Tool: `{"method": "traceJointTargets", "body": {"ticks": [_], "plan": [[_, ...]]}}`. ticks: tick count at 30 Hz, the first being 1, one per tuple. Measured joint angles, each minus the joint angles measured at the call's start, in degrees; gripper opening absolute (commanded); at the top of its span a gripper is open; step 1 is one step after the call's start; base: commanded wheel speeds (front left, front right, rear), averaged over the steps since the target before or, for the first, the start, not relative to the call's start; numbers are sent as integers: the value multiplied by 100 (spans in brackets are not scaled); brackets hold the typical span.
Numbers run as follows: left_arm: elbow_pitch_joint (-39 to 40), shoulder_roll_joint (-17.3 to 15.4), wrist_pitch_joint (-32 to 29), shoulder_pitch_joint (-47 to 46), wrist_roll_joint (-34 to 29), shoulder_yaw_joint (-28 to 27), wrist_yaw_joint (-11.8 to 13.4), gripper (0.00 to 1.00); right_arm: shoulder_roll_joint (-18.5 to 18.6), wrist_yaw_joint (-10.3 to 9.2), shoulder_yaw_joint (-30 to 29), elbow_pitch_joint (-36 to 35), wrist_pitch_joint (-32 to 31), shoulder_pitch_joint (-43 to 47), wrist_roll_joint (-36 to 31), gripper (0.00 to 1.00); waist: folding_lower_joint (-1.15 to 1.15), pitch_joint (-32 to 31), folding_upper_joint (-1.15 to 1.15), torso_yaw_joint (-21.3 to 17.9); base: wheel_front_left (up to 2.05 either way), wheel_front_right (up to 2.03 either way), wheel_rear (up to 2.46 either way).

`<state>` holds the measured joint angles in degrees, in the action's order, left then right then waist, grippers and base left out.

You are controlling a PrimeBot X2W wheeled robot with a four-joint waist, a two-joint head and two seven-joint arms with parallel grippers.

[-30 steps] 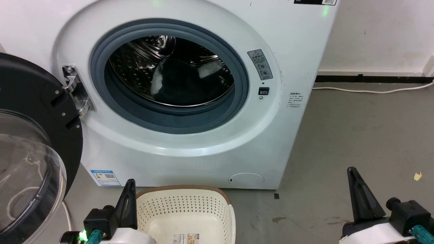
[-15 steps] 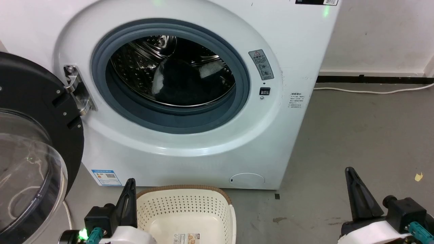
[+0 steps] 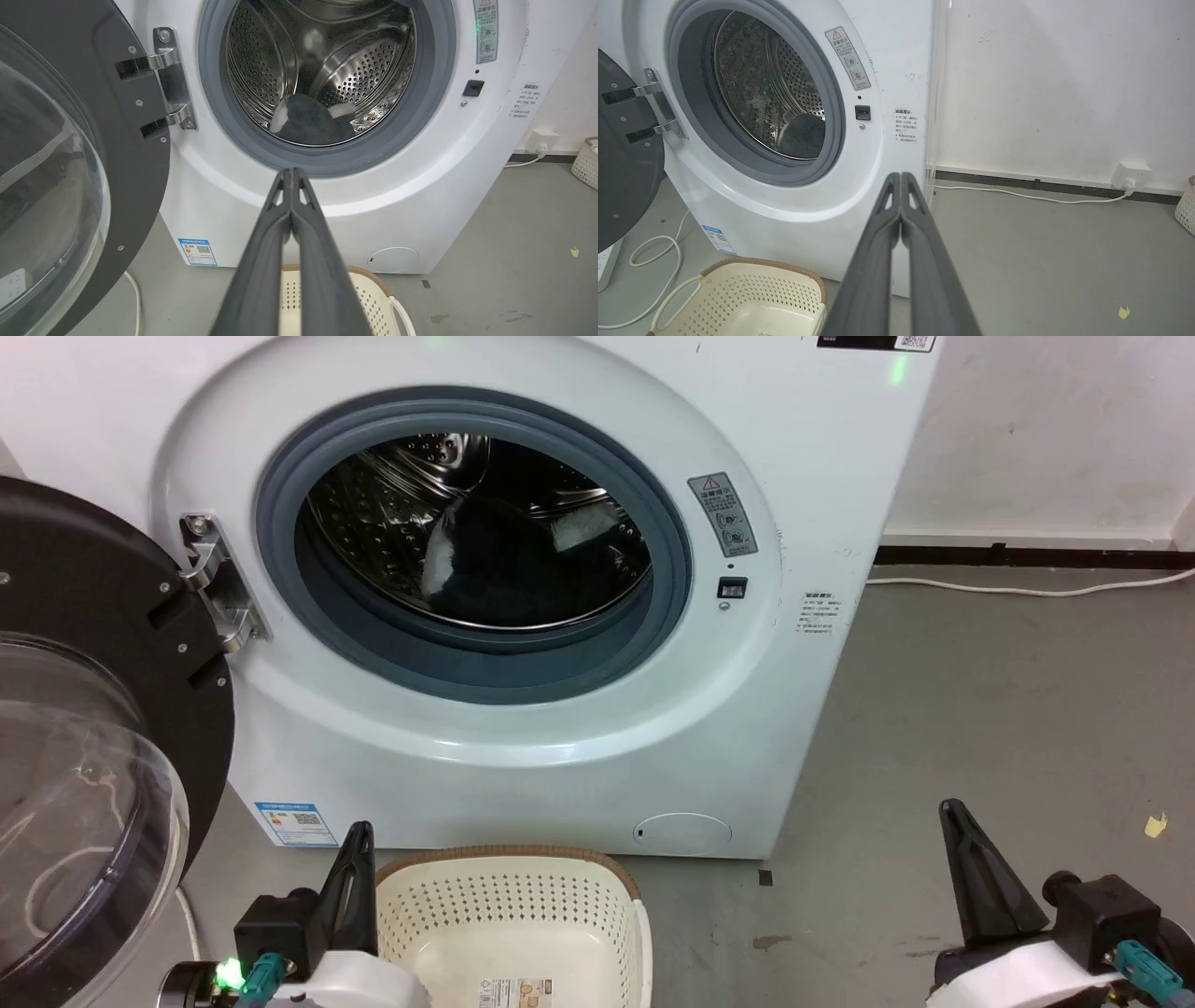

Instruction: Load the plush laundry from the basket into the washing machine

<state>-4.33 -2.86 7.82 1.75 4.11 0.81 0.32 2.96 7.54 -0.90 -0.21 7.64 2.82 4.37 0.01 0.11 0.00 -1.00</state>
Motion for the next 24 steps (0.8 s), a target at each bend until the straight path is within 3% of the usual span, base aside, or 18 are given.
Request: {"method": "traceJointTargets", "body": {"ticks": [24], "plan": [[151,0,-315,-36,-146,-21,0,0,0,-1,30,3,-301,-104,-159,0,0,-4,0,40,0,0,0]]}}
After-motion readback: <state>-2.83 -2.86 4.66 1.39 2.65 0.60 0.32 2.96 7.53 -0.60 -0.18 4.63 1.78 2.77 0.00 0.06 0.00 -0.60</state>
